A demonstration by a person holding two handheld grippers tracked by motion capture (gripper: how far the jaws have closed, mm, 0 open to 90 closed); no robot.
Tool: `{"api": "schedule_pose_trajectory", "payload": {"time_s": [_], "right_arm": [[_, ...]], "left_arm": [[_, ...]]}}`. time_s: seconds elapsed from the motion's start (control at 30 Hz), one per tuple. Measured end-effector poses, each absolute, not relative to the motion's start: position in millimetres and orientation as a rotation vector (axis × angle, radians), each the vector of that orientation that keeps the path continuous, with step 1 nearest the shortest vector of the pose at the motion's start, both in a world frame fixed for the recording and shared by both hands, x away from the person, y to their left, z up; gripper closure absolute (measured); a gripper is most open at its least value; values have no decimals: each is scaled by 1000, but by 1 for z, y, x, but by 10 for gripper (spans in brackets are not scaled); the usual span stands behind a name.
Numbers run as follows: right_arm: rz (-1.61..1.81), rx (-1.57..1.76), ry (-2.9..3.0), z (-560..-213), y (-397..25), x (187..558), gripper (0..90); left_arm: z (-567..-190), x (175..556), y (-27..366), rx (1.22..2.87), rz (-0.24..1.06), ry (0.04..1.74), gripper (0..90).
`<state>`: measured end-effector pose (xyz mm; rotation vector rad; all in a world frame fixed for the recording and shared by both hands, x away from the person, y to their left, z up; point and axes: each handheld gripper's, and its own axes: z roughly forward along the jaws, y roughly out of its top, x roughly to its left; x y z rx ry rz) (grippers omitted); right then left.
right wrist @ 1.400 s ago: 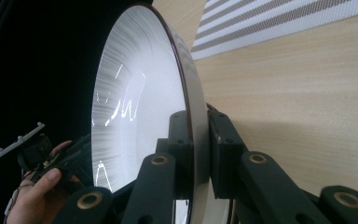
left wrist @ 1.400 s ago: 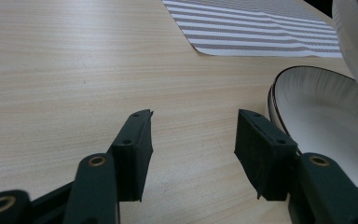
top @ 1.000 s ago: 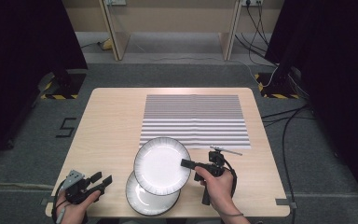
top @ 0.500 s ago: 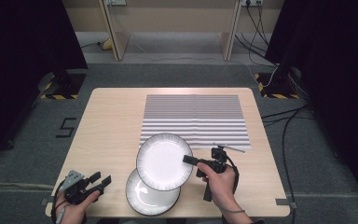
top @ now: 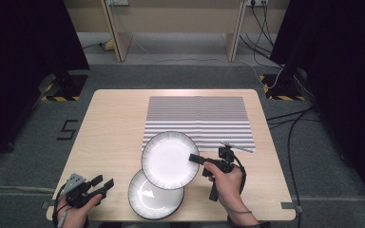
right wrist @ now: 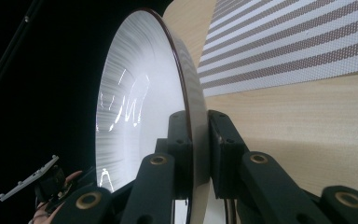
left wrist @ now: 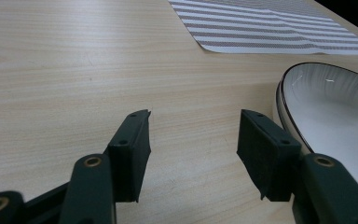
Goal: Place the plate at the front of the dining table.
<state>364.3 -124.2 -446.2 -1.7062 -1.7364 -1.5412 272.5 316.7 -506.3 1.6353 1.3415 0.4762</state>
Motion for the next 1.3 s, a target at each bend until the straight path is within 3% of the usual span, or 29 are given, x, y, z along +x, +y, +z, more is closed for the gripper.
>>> {"api": "schedule_pose_trajectory", "payload": {"time_s": [1.3], "right_arm": [[-1602,-1788,-1708,-425,-152,383,802]], "left_arm": [[-505,274,324,1631,492,1352,433]]}}
